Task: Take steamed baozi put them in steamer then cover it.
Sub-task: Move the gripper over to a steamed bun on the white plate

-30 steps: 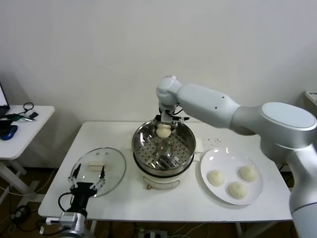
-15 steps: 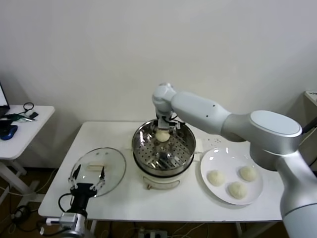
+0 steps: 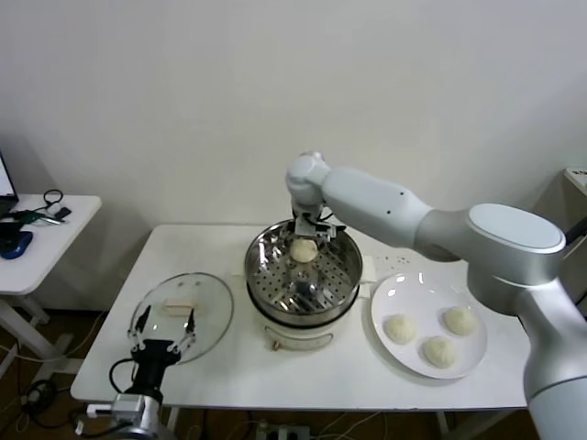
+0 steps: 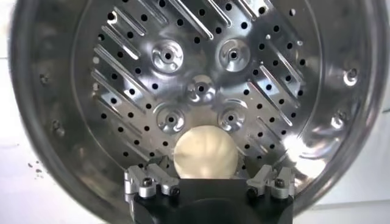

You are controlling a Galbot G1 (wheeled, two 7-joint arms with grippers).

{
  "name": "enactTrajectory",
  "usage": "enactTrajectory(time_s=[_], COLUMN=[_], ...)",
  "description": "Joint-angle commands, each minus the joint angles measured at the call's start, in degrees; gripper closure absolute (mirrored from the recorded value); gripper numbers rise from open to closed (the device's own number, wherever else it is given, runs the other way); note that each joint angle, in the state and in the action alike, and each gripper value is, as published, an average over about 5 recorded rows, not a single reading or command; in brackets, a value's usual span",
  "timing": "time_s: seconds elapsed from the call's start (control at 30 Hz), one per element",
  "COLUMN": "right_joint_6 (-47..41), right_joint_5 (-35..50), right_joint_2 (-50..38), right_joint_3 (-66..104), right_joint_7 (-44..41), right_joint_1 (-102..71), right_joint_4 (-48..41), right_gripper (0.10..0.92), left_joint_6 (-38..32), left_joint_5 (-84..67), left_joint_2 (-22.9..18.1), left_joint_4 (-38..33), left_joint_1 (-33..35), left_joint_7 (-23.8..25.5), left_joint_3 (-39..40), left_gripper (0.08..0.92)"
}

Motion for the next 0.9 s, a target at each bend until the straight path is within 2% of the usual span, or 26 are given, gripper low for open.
enactTrajectory(time_s=[0.03,0.2,0.33,0.47,0.7,0.9], right_joint_6=[-1.44,-8.46,-20.63,-31.46,-43.72,-46.82], right_joint_5=[6.47,19.12,33.73,44.77,53.67,52.7], right_joint_2=[-4.37,-12.51,-19.75,-26.47,-37.58,-44.97], right_joint_3=[-2.06,-9.52,-20.07,-23.35,-25.45,-25.16], right_joint_7=[-1.71,-0.34,9.15,8.24,4.72,4.72], right_joint_1=[4.7,13.13,21.08,23.99,22.78,16.95], right_joint_4=[4.84,11.13,16.46,19.68,21.69,24.14], right_gripper=[0.203,0.203,0.203,0.203,0.203,0.203], left_joint_6=[0.08,0.27,0.4,0.55,0.85,0.7], left_joint_5=[0.05,0.07,0.24,0.32,0.46,0.49], left_joint_2=[0.03,0.23,0.36,0.4,0.34,0.36], left_joint_4=[-0.17,-0.62,-0.91,-1.18,-1.92,-2.08], left_joint_1=[0.0,0.0,0.02,0.0,-0.07,0.4], left_joint_7=[-0.01,-0.02,0.04,0.08,0.07,0.07], left_joint_3=[0.04,0.06,0.2,0.68,1.25,1.08], left_gripper=[0.177,0.177,0.177,0.177,0.177,0.177])
